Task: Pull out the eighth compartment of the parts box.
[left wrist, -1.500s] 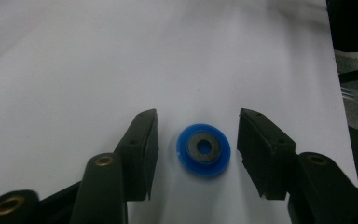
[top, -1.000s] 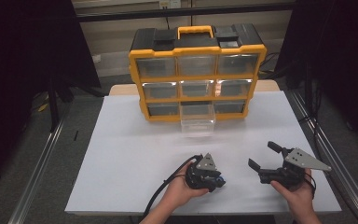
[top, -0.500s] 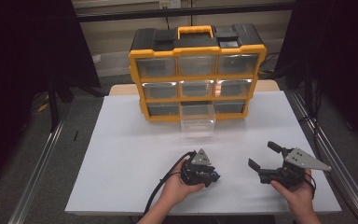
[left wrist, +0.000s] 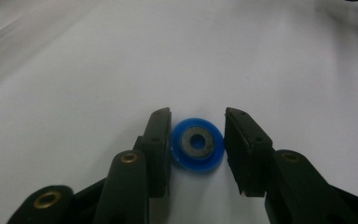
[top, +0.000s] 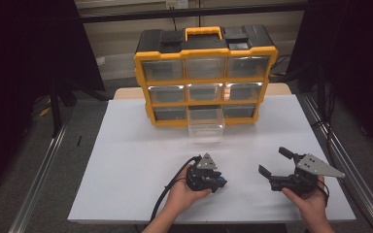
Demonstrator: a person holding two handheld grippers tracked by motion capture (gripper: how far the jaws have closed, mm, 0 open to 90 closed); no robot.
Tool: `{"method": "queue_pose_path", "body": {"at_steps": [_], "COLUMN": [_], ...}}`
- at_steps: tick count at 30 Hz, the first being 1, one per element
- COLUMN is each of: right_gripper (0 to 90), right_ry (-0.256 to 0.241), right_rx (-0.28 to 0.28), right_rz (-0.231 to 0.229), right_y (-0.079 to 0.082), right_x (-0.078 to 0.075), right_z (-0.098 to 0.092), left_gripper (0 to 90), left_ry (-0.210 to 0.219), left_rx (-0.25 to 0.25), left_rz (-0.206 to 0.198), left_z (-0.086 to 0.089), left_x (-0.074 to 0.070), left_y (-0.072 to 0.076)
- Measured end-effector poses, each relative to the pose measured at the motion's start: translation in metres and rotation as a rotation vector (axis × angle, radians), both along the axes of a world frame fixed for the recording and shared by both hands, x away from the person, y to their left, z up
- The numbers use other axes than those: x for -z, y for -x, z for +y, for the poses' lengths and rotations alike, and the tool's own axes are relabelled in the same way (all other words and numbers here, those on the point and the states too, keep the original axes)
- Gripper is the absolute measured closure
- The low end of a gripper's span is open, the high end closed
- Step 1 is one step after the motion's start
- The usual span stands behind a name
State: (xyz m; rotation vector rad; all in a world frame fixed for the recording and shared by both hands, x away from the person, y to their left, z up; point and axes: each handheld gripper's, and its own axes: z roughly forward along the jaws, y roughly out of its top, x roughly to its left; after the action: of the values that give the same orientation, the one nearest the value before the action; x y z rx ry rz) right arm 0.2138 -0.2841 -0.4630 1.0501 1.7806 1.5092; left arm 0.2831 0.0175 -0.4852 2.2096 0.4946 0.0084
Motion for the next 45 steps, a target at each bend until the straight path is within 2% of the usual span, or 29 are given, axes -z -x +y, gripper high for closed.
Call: {"method": "queue_pose_path", "body": {"at_steps": [3,7,8,12,17,18,22,23,27,29,30,32,35,39,43,45], "right_gripper": [2.1,2.1,2.1,2.1,2.1,2.2,2.2,2.2,2.2,2.2,2.2,2.2,2.2,2.2,2.2,2.2], "right_ry": [0.0,0.001,0.001,0.003,0.004,0.001,0.002,0.002,0.003,0.006,0.005,0.004,0.005,0.007,0.005,0.006], "right_rx": [0.001,0.0,0.0,0.0,-0.002,-0.003,-0.002,-0.002,-0.005,-0.003,-0.004,-0.003,-0.002,-0.005,-0.004,-0.004], "right_rz": [0.002,0.003,0.0,0.001,0.001,0.0,0.0,0.0,0.0,-0.001,-0.001,0.002,0.003,0.001,0.003,0.002], "right_y": [0.0003,0.0003,0.0002,0.0001,0.0001,0.0,-0.0001,-0.0002,-0.0002,0.0,-0.0002,-0.0003,-0.0004,-0.0005,-0.0004,-0.0005], "right_x": [-0.0002,-0.0001,0.0,0.0001,0.0001,0.0002,0.0003,0.0003,0.0004,0.0002,0.0004,0.0005,0.0006,0.0006,0.0005,0.0005], "right_z": [0.0,0.0001,0.0003,0.0002,0.0008,0.0009,0.0007,0.0008,0.001,0.0008,0.001,0.0009,0.0011,0.0013,0.0012,0.0012], "left_gripper": [62.0,61.2,61.1,60.4,60.4,60.3,60.8,61.1,61.6,61.4,61.2,60.5,59.7,59.6,59.7,60.0], "left_ry": [-0.024,-0.005,-0.007,-0.002,-0.01,0.02,-0.008,0.012,0.007,0.027,0.0,0.018,0.023,0.003,0.047,0.045], "left_rx": [-0.001,-0.013,-0.015,-0.029,-0.032,-0.047,-0.044,-0.055,-0.066,-0.072,-0.062,-0.066,-0.067,-0.066,-0.082,-0.083], "left_rz": [0.006,0.006,0.019,0.027,0.019,0.021,0.027,0.029,0.052,0.045,0.053,0.046,0.049,0.049,0.05,0.049], "left_z": [0.0015,0.0016,0.0019,0.0023,0.0028,0.0022,0.0034,0.0024,0.0034,0.0027,0.0038,0.0026,0.0024,0.0046,0.0055,0.0054], "left_x": [-0.0016,-0.0002,-0.0007,-0.0008,-0.0009,0.0003,-0.0006,0.0004,-0.0008,0.0007,-0.0011,0.0002,0.0004,-0.0022,-0.0016,-0.0018], "left_y": [-0.0004,-0.0015,-0.0016,-0.002,-0.0031,-0.0033,-0.0051,-0.0046,-0.005,-0.0047,-0.0052,-0.0046,-0.0046,-0.0061,-0.007,-0.0073]}}
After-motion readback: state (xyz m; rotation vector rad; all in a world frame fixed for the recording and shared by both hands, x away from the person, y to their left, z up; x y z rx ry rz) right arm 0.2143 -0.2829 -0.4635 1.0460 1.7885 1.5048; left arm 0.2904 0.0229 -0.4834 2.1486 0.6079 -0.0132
